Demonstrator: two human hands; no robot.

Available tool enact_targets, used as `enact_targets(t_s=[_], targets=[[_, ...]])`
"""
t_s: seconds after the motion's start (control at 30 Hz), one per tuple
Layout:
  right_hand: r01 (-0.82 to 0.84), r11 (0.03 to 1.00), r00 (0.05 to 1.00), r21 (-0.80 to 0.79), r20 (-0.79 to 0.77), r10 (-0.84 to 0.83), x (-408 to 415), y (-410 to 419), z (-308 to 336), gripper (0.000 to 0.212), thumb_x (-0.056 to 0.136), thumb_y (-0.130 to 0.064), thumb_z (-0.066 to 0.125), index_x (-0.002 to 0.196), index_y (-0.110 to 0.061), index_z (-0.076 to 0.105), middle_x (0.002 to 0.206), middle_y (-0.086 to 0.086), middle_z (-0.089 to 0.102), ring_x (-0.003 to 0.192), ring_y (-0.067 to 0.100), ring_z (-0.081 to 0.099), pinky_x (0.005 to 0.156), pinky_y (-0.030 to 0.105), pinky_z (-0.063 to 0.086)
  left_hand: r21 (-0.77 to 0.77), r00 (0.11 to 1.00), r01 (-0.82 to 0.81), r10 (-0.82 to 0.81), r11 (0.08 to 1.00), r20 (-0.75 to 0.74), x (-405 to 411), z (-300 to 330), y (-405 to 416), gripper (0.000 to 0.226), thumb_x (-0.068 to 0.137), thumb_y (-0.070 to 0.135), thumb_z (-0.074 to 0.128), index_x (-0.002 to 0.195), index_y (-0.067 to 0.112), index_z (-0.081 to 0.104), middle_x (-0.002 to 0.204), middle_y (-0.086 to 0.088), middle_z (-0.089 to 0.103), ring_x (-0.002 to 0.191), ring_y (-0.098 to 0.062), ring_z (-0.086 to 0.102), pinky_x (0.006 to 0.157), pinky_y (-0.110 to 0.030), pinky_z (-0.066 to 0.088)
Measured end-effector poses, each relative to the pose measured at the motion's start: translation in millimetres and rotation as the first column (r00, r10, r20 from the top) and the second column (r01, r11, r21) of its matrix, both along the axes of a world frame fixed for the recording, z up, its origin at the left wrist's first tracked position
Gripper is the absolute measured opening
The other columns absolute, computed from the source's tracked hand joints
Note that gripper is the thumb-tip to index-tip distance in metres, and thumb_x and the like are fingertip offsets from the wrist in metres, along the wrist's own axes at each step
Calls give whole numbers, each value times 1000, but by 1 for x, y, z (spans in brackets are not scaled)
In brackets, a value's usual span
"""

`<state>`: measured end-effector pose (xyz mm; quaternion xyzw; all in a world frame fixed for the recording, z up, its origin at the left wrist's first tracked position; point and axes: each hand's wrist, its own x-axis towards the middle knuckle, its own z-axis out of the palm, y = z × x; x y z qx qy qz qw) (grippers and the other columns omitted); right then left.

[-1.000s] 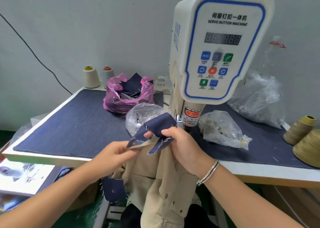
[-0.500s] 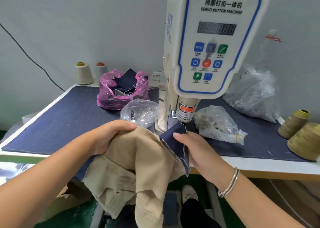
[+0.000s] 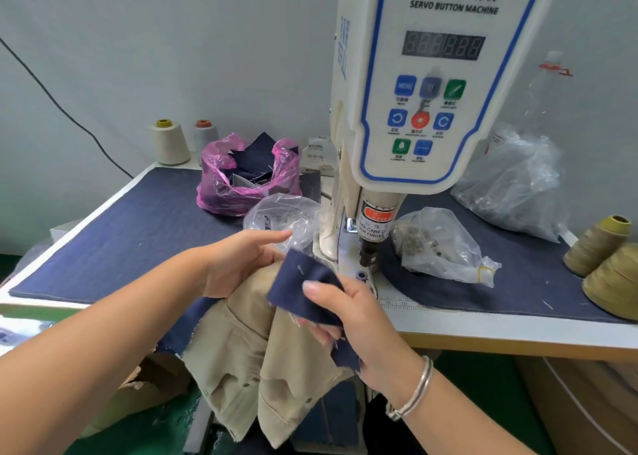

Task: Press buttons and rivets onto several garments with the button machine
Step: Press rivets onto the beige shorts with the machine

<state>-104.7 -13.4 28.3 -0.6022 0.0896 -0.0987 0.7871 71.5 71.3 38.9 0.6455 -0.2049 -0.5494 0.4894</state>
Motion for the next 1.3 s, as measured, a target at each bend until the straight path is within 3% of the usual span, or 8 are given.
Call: enact_targets(t_s=[0.17, 0.33, 0.53, 0.7, 0.83, 0.97, 1.1, 1.3], targets=[[-325, 918, 945, 227, 36, 325, -7, 8, -23, 20, 73, -21, 56, 79, -4, 63, 47, 1, 50, 41, 13, 44, 45, 23, 39, 9, 975, 209, -208, 978, -84, 11, -10, 2, 67, 77, 63, 54, 100, 4, 74, 101, -14, 71, 87, -24, 69, 76, -31, 55], [-630, 757, 776, 173, 176, 606, 0, 17, -12, 44, 68, -13, 55, 107, 3, 68, 101, 11, 66, 95, 22, 60, 95, 40, 42, -40, 966, 240, -243, 970, -93, 2, -13, 0, 69, 55, 63, 77, 95, 7, 75, 96, -11, 71, 84, -22, 68, 78, -30, 55], [61, 900, 990, 432, -143, 2, 3, -10, -27, 33, 85, -9, 52, 113, 1, 63, 107, 23, 68, 97, 33, 65, 83, 46, 53, 16, 989, 140, -139, 990, -52, 2, -8, 9, 69, 73, 74, 50, 82, 12, 80, 87, 0, 76, 75, -11, 71, 65, -21, 55], [205, 950, 975, 236, -138, -176, -11, -16, -34, 14, 93, -19, 56, 102, -9, 61, 84, 9, 74, 79, 26, 72, 66, 35, 58, 49, 996, 67, -69, 997, 50, 1, -16, 11, 87, 33, 73, 83, 98, 16, 73, 117, 2, 62, 108, -16, 60, 88, -28, 43], [238, 969, 955, -62, -169, -245, -18, -17, -43, 18, 94, -14, 55, 93, -21, 71, 90, 6, 74, 82, 19, 70, 67, 28, 57, -29, 942, 298, -289, 954, 169, 1, -11, 11, 25, 80, 32, 68, 92, 10, 69, 89, -9, 66, 76, -15, 64, 71, -24, 51], [150, 761, 946, -631, -133, -297, -40, -33, -61, 8, 88, -25, 62, 91, -24, 70, 119, -27, 56, 114, -9, 47, 97, 18, 38, -112, 945, 308, -290, 945, 149, 7, -9, 18, 14, 77, 24, 69, 84, 13, 73, 80, -5, 67, 70, -12, 64, 65, -21, 52], [24, 751, 976, -660, -148, -161, -51, -46, -68, 14, 92, -27, 58, 96, -25, 70, 133, -42, 37, 124, -19, 26, 101, 10, 25, -126, 910, 402, -382, 907, 161, 8, -1, 21, 19, 67, 32, 76, 78, 17, 74, 74, 0, 68, 64, -9, 64, 60, -19, 51], [-147, 734, 966, -663, -255, -37, -57, -55, -65, 25, 96, -26, 50, 92, -8, 66, 90, -9, 60, 102, -1, 46, 91, 21, 36, -164, 904, 419, -394, 893, 164, 9, 9, 19, 36, 56, 43, 89, 77, 17, 74, 74, -2, 68, 64, -10, 64, 60, -20, 52]])
